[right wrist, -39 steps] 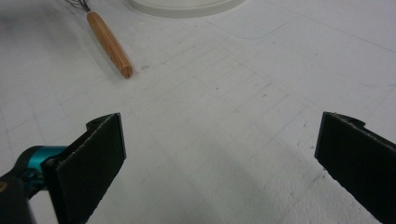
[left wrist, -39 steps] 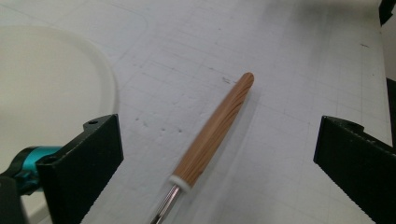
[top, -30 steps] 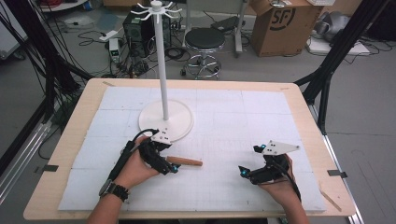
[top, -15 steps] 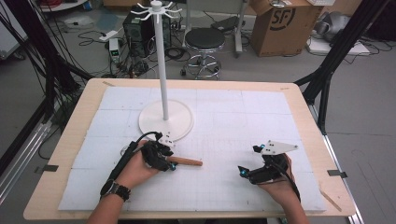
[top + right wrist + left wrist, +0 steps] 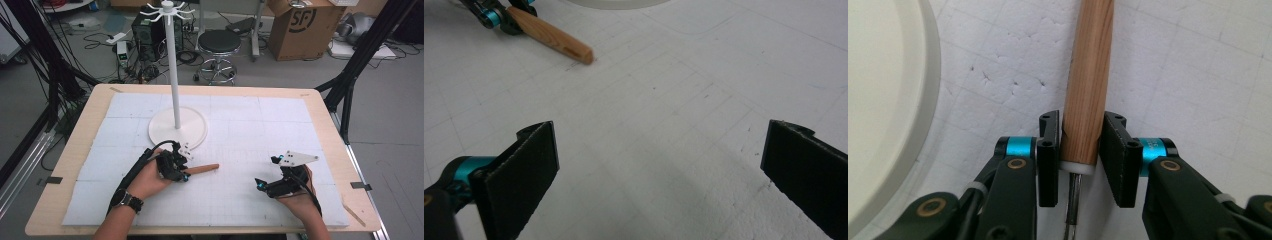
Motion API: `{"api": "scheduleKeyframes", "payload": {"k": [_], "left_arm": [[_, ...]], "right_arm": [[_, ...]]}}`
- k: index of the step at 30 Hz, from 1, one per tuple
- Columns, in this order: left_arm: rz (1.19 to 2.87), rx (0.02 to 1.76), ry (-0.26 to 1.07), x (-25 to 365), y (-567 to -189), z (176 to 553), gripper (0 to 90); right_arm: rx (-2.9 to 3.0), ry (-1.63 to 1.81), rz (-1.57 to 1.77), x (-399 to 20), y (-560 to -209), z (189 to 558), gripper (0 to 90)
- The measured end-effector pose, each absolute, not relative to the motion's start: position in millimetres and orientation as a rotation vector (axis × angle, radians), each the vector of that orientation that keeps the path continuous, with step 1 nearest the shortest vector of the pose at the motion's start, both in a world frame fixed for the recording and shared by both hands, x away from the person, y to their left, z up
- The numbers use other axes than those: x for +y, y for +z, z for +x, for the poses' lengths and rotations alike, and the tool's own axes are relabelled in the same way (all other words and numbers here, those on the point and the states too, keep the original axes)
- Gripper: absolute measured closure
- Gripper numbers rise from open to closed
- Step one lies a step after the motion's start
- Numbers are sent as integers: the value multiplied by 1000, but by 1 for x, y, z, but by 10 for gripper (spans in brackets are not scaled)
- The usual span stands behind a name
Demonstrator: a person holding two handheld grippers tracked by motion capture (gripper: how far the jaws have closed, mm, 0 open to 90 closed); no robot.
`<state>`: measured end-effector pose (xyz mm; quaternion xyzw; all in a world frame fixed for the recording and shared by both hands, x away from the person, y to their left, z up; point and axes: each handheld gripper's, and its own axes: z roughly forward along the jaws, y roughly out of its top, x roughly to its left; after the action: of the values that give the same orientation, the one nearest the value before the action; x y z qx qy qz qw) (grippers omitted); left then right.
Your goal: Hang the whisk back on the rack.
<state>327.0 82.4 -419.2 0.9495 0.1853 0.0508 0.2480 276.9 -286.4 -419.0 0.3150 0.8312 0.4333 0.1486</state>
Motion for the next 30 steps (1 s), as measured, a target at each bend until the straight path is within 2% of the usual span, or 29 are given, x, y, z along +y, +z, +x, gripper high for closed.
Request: {"api": "scheduleKeyframes", "payload": {"k": [6, 19, 30], "left_arm": [[2596, 501, 147, 83, -415, 325, 733], [2444, 480, 115, 102, -388, 319, 734], [2321, 436, 139, 113, -346, 311, 735]], "right_arm": [[2386, 1245, 904, -287, -419, 277, 10], [2387, 1243, 905, -286, -419, 277, 12], [2383, 1251, 899, -287, -418, 277, 13]]}}
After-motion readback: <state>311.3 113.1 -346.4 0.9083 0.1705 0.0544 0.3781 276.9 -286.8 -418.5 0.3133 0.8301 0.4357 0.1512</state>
